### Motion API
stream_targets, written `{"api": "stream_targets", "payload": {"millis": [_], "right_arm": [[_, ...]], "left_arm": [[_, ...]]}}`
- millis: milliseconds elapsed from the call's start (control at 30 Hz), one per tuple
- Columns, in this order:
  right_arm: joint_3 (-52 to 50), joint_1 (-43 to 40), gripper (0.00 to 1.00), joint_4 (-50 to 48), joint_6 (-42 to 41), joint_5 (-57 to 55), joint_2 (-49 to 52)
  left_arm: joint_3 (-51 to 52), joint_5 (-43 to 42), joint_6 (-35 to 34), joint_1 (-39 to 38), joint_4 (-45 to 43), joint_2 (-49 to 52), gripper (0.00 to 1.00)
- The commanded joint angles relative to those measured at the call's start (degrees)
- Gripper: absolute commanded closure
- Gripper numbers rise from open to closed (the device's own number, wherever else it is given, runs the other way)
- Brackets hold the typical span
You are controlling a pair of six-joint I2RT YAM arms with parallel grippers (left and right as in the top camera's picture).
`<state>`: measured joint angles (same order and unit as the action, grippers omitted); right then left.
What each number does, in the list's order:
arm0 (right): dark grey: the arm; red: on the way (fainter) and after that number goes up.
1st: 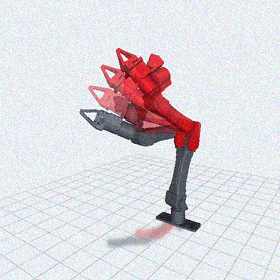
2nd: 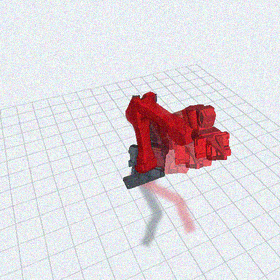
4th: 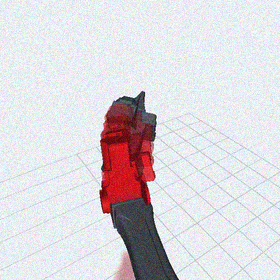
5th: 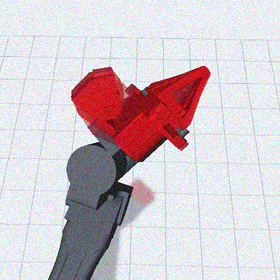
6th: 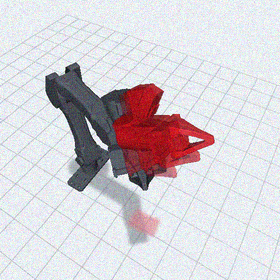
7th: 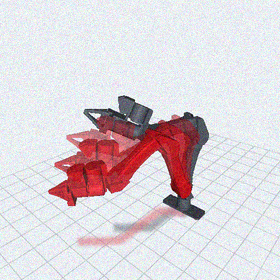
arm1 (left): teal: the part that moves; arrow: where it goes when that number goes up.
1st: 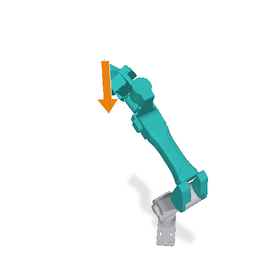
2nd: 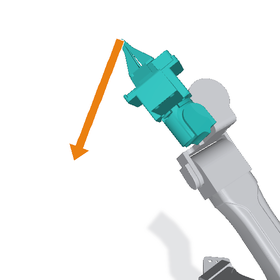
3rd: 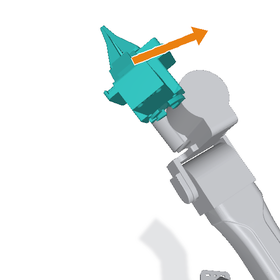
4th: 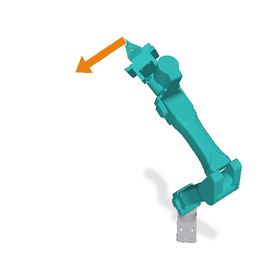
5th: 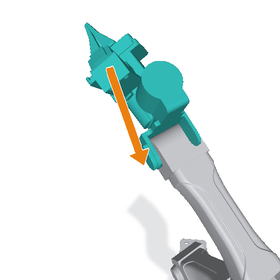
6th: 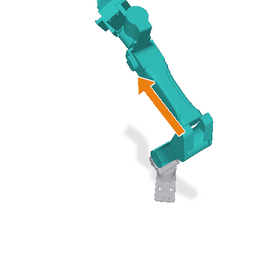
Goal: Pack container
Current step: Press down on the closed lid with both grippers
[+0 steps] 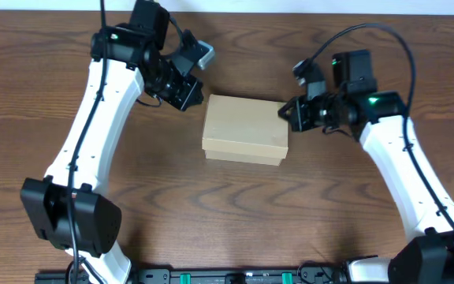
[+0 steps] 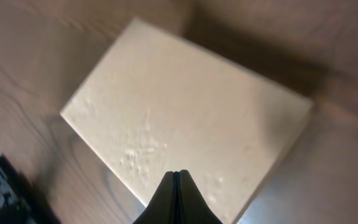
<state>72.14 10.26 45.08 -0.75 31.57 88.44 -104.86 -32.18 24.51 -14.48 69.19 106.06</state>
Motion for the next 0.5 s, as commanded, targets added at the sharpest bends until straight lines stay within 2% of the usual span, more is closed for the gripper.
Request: {"api": "stream_targets", "payload": {"millis": [0, 467], "right_arm": [[-2.75, 1.81, 0.98, 0.11, 1.31, -1.44, 0.70], [-12.37, 2.91, 0.98, -2.67, 2.10, -5.88, 0.79]], "left_arm": [[4.63, -1.99, 1.25, -0.57, -1.64, 1.49, 0.94], [19.50, -3.85, -0.63, -3.08, -12.24, 1.51, 0.94]]}}
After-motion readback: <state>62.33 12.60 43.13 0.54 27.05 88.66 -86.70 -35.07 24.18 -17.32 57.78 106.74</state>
